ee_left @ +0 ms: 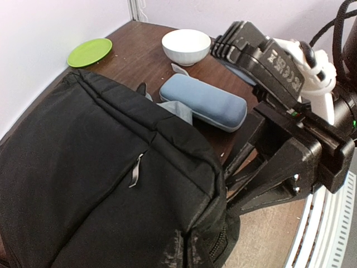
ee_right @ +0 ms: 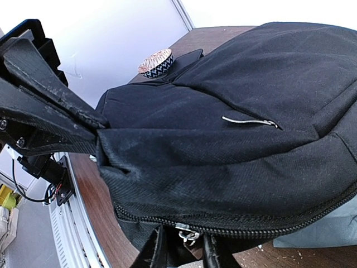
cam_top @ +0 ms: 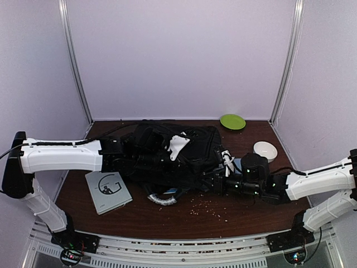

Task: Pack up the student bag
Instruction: Unzip the student bag at the center of the board.

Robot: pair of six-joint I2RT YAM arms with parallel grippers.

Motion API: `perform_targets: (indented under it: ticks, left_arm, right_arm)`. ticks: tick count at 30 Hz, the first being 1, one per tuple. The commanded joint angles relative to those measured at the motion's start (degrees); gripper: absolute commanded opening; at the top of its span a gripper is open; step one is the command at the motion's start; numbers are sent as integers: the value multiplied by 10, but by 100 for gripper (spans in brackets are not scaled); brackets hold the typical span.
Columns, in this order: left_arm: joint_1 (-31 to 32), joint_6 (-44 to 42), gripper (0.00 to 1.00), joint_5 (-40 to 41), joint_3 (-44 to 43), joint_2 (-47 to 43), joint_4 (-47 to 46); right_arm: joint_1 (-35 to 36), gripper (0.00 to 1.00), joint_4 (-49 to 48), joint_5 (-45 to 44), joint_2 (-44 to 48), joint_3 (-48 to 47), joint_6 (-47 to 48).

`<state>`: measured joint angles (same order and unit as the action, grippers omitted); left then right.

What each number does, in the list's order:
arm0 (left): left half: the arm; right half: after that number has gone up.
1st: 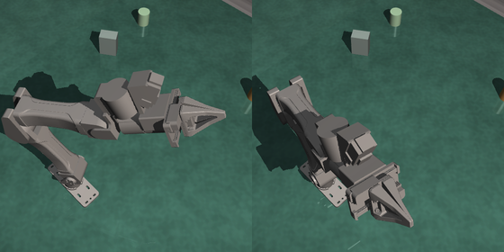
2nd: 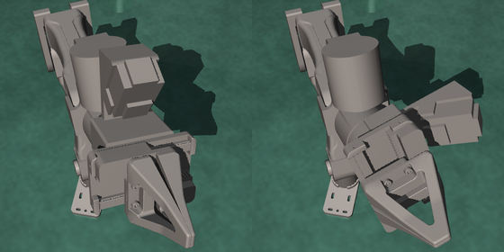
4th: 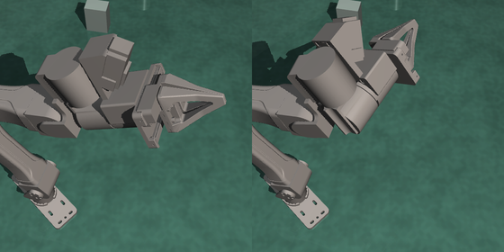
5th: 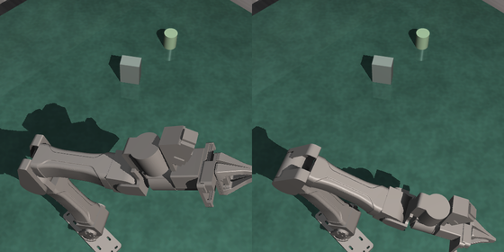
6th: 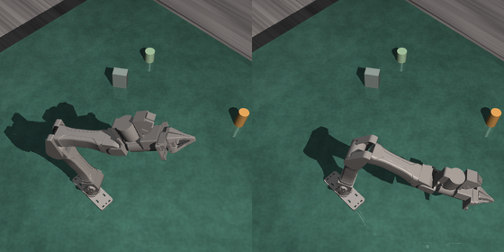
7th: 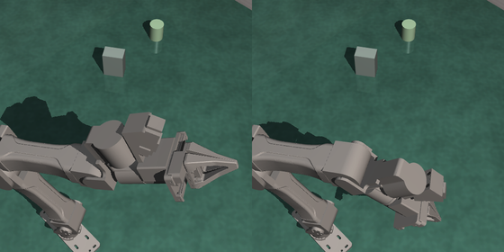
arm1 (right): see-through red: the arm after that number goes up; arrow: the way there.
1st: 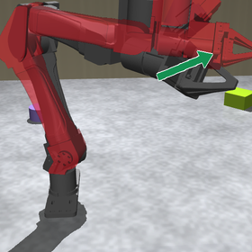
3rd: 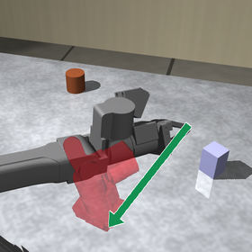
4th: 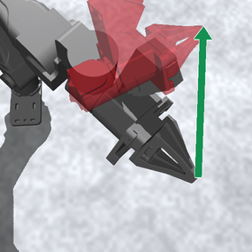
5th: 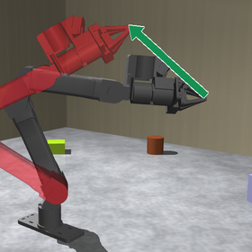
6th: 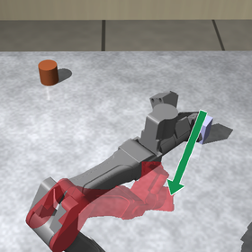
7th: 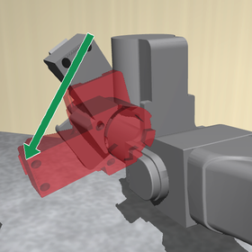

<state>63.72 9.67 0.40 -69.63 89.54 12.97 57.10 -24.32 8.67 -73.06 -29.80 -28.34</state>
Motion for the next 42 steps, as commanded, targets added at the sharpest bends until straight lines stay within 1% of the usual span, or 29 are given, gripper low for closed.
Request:
perform_targets:
  ticks: [1, 6, 14, 20, 23, 31, 37, 42]
  left_arm:
    - [3, -4, 0, -11, -5, -30, -76]
    - [3, -5, 0, 3, -6, -27, -73]
    - [3, -5, 0, -2, -9, -24, -74]
    - [3, -5, 0, 2, -6, -27, -72]
    - [3, -5, 0, 3, -4, -28, -72]
    - [3, -7, 0, 8, -6, -26, -72]
    - [3, -6, 0, 15, -14, -15, -69]
    - [3, -3, 0, 1, -35, 9, -68]
  right_arm:
    - [-3, 20, -12, 15, 4, -11, 6]
    - [-2, 19, -4, 8, 24, 10, 3]
    - [-3, 8, -6, 2, 35, 24, -1]
    - [-3, 4, -2, -4, 38, 23, -1]
    - [-3, 0, 0, -8, 40, 28, 0]
    - [-3, 0, 10, -15, 51, 32, 0]
    - [-3, 0, 49, -15, 53, 25, 4]
    - [-2, 0, 70, -6, 56, 21, 0]
